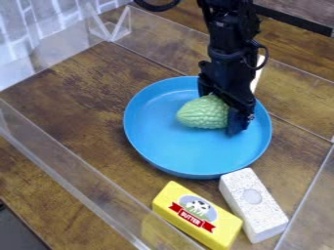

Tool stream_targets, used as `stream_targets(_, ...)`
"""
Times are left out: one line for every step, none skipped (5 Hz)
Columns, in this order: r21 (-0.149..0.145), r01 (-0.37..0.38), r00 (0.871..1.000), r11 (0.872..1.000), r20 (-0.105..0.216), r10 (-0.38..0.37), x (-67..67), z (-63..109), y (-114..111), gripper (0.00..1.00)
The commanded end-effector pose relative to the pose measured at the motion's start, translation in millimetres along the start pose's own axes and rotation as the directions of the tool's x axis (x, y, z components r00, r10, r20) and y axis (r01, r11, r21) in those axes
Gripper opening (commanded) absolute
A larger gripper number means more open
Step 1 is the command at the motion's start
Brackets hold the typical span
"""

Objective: Put the green object in the blue tray

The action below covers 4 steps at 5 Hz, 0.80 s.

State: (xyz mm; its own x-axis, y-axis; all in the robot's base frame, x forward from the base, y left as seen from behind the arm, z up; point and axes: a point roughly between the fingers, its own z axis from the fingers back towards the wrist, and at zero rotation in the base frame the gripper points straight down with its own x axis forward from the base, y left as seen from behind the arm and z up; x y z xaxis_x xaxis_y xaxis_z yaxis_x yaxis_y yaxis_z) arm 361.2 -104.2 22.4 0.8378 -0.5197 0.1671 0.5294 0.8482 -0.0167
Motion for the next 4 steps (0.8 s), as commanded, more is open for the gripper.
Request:
stream_targets(-0.036, -0.004, 0.999, 0.999, -0.049, 0.002, -5.3, -12.0, -19, 1.0)
stream_targets(-0.048, -0.013, 0.998, 0.999, -0.057, 0.01, -5.6, -13.6, -23, 1.0)
stream_targets(-0.059, -0.024, 0.998, 0.998, -0.066, 0.02, -5.9, -14.8, -27, 1.0)
stream_targets(-0.071, -0.034, 0.997, 0.997, -0.075, 0.029, -6.5, -16.0, -31, 1.0)
